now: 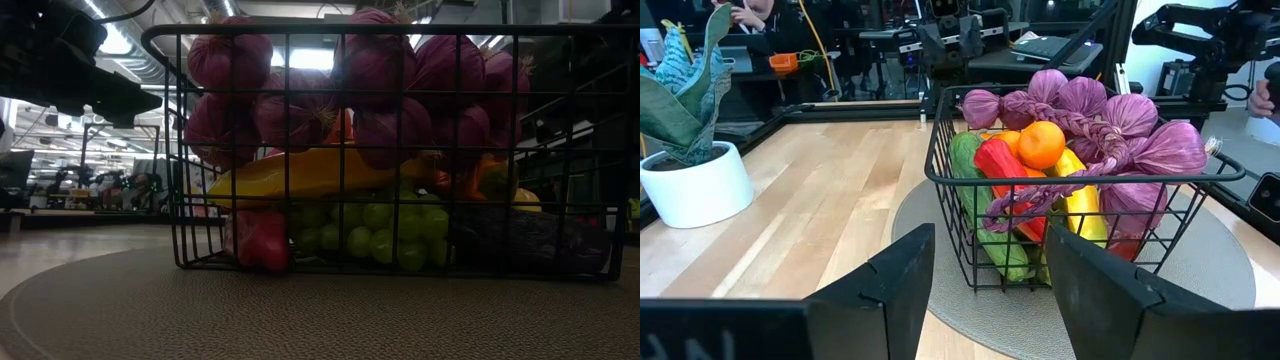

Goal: Build produce basket
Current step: Return to Home Position

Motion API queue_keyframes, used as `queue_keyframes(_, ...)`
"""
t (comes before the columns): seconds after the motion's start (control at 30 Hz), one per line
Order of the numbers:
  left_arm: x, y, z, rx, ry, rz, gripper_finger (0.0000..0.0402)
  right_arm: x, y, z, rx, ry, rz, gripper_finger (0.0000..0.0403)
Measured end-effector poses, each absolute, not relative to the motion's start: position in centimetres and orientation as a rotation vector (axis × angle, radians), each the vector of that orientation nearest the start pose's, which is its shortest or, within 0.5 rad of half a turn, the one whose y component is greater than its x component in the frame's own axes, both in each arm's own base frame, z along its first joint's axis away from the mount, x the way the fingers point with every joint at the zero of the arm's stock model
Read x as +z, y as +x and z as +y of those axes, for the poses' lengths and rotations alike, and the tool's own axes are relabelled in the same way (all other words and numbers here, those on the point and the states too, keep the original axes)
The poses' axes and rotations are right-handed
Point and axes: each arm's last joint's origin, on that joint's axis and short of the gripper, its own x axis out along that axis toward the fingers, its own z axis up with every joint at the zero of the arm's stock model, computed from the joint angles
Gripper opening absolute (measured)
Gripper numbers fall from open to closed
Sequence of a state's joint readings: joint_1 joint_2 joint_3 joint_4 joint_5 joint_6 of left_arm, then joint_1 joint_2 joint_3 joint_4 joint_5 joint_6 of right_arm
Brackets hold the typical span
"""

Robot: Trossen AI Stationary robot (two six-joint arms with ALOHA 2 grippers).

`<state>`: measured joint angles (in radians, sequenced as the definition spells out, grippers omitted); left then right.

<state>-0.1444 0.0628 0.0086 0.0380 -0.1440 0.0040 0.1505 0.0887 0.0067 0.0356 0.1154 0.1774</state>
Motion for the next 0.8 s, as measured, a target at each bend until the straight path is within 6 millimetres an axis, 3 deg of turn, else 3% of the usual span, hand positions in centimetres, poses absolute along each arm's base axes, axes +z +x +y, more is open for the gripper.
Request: queue_keyframes(0.8, 16.50, 10.04, -1.04, 0.000, 0.006, 0.017, 0.0188, 16.18, 10.18, 1.32, 0.068, 0.195, 0.058, 0.0120)
